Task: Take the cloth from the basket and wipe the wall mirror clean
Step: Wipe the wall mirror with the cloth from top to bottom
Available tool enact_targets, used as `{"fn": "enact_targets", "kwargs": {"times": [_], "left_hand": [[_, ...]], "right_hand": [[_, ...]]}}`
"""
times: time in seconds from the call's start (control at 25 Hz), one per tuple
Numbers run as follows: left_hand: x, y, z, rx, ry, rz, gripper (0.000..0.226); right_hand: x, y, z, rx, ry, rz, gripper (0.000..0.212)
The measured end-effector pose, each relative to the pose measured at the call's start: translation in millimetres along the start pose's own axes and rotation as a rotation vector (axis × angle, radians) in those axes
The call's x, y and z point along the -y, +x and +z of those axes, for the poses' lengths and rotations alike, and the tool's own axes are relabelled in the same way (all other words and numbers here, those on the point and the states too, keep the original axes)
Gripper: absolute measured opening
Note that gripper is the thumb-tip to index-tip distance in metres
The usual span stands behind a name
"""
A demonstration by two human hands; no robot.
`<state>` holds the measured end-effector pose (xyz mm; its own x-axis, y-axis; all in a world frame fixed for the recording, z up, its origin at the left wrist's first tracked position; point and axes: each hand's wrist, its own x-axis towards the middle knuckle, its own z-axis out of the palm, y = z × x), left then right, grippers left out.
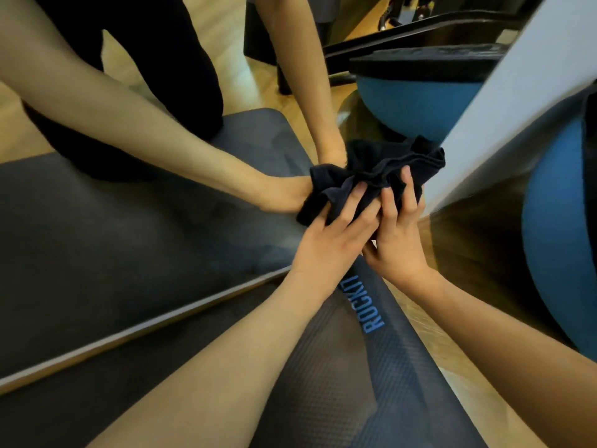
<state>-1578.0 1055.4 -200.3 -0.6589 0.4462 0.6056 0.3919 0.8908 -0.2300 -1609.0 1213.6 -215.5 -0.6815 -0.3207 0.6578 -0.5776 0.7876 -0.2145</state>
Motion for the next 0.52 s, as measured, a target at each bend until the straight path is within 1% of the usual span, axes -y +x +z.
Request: {"fn": "enact_targets", "kwargs": {"times": [0.08,0.16,0.28,0.4,0.52], "left_hand": [[11,-20,-5,0.056,-0.021,0.010,0.050],[28,-44,-18,0.092,0.004,0.030,0.051],[66,-84,-47,0.086,0.008,0.030,0.050],[111,-133,-78,0.066,-0.003,-0.008,0.042],[155,-187,-117,0.101,0.046,-0.057,0.042]], "right_hand": [[17,-16,4,0.109,0.053,0.055,0.108],[45,-21,6,0.166,0.092,0.087,0.107],[101,-17,17,0.146,0.148,0.077,0.104],[175,-11,36,0.132,0.228,0.067,0.104],[252,-9,54,0.109,0.294,0.033,0.101]]}}
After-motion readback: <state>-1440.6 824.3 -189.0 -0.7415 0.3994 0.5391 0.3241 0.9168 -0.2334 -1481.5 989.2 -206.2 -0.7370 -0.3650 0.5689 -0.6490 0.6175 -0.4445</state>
